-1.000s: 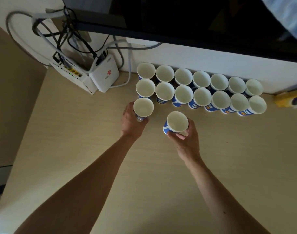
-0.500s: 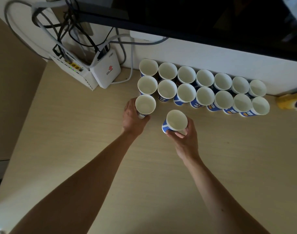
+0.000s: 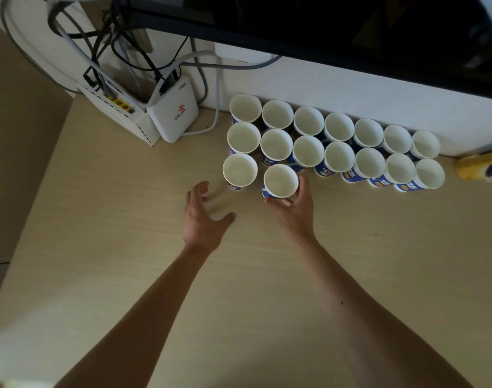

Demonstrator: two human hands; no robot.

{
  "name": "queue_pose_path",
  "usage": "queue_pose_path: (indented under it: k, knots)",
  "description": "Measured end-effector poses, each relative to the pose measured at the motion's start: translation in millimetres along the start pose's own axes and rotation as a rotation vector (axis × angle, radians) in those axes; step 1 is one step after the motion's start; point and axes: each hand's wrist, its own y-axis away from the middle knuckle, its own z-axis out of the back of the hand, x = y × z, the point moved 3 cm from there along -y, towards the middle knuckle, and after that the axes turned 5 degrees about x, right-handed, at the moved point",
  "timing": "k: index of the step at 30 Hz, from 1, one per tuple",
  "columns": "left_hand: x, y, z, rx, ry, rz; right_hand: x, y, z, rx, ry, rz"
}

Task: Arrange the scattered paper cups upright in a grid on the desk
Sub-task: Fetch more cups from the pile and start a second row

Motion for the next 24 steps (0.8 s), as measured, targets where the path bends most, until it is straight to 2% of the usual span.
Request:
queue_pose_path:
  k: [14, 21, 24]
  knots:
    - [5.5, 71.8, 2.6, 0.032, 0.064, 0.007, -1.2, -10.0, -14.2, -0.011, 0.027, 0.004]
    - [-3.8, 88.4, -1.3, 0.064, 0.049, 0.011, -10.7, 3.8, -5.3, 0.012, 0.038, -0.100]
    - [-14.9, 95.7, -7.4, 0.104, 0.061, -0.009, -13.5, 33.3, 18.8, -0.055, 0.058, -0.156]
